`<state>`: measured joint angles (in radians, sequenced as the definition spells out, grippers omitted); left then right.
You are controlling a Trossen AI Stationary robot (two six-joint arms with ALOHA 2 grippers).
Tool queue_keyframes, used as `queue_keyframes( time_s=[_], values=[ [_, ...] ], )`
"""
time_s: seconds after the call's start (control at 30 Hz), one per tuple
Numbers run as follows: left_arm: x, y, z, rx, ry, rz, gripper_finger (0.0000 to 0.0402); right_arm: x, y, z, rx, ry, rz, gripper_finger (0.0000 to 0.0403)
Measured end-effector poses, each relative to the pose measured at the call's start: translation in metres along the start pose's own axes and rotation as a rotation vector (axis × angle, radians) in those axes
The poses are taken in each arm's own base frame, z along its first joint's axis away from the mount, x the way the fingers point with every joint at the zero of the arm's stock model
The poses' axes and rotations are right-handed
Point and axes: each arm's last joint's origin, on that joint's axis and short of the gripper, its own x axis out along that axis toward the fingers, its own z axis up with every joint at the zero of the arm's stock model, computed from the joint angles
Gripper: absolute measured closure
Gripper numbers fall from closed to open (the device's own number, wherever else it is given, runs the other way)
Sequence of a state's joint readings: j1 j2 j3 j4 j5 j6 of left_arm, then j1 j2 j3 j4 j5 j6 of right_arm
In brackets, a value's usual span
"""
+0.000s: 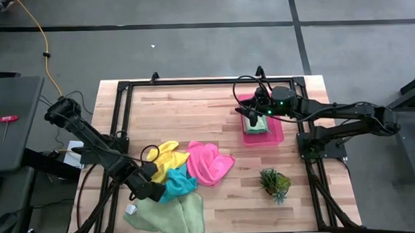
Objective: Fold microfiber towels
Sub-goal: Fold the blue microfiber cloth
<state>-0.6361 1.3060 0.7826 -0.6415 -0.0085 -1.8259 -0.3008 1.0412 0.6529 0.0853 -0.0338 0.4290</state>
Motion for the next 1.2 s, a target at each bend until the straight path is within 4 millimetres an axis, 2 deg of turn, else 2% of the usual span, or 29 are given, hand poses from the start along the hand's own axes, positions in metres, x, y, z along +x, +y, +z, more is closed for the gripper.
queue_keyframes(
  time_s=[0.17, 0.27, 0.4, 0.53, 0.63, 0.77, 0.93, 1.2],
  values=[
    [0.005, -0.001, -0.001, 0.047, 0.024, 0.014, 0.0302, 0.0, 0.0, 0.0, 0.0, 0.003, -0.001, 0.0192],
    [0.002, -0.001, 0.0, 0.07, 0.022, 0.006, 0.0334, 0.0, 0.0, -0.001, 0.0, 0.008, -0.004, 0.0192],
    [-0.011, 0.001, 0.005, 0.107, 0.012, -0.031, 0.0391, 0.0, 0.0, -0.001, 0.0, 0.008, -0.004, 0.0192],
    [-0.035, 0.005, 0.016, 0.136, -0.022, -0.072, 0.0394, 0.0, -0.001, -0.001, 0.0, 0.011, -0.006, 0.0192],
    [-0.064, 0.005, 0.029, 0.186, -0.053, -0.13, 0.0399, 0.0, -0.001, -0.001, 0.001, 0.012, -0.006, 0.0192],
    [-0.114, 0.005, 0.055, 0.256, -0.151, -0.196, 0.04, 0.0, -0.001, -0.001, 0.0, 0.012, -0.007, 0.0192],
    [-0.176, 0.005, 0.097, 0.356, -0.359, -0.203, 0.0401, 0.0, -0.001, -0.001, 0.0, 0.008, -0.015, 0.0192],
    [-0.256, -0.001, 0.167, 0.497, -0.697, -0.126, 0.0401, 0.0, -0.002, -0.001, 0.022, -0.004, -0.041, 0.0192]
  ],
)
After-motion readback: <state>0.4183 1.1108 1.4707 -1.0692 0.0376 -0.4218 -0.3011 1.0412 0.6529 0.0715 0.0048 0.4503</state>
